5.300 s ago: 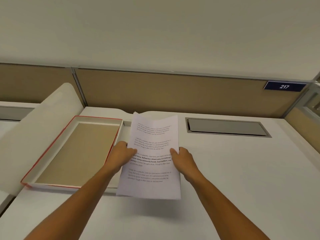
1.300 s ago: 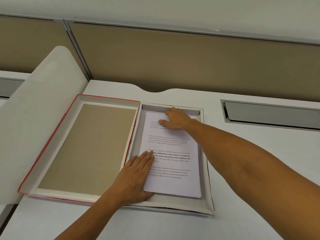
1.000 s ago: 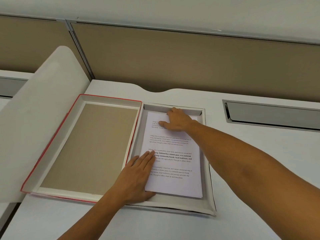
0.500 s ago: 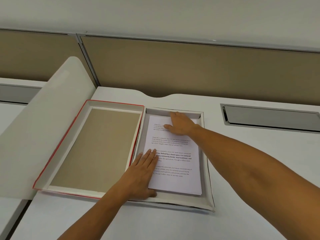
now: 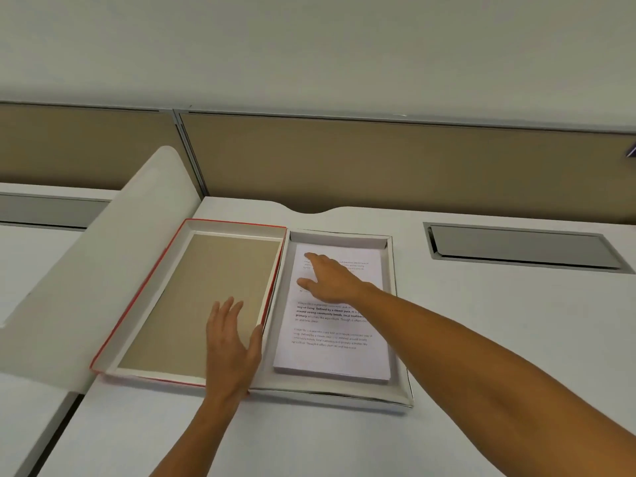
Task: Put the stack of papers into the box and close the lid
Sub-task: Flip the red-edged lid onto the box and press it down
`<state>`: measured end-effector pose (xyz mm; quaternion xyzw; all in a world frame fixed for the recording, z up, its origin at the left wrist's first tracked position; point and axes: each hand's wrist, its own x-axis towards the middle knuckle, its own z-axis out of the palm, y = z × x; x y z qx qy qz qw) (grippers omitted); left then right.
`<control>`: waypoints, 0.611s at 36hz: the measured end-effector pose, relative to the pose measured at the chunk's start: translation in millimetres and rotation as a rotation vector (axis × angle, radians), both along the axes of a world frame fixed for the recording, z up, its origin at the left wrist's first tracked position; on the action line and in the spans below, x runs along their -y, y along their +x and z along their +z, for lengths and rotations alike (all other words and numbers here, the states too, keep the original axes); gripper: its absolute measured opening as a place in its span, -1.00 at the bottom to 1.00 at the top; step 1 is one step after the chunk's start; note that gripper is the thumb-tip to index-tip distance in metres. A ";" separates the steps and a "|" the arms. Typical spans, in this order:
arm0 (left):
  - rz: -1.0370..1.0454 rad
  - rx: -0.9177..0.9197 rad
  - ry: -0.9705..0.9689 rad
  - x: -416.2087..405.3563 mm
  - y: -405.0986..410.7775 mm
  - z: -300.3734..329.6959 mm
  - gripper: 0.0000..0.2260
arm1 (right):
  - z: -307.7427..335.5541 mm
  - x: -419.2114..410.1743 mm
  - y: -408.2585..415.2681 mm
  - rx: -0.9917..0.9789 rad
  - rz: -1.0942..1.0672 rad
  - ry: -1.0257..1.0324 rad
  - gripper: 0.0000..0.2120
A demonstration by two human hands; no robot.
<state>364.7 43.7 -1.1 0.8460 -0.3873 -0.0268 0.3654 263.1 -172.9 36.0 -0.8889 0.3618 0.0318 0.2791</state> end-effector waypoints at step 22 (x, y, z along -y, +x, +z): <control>0.997 -0.696 0.106 -71.6 42.5 -10.0 -0.38 | 13.9 -99.5 3.1 0.085 0.087 0.115 -0.33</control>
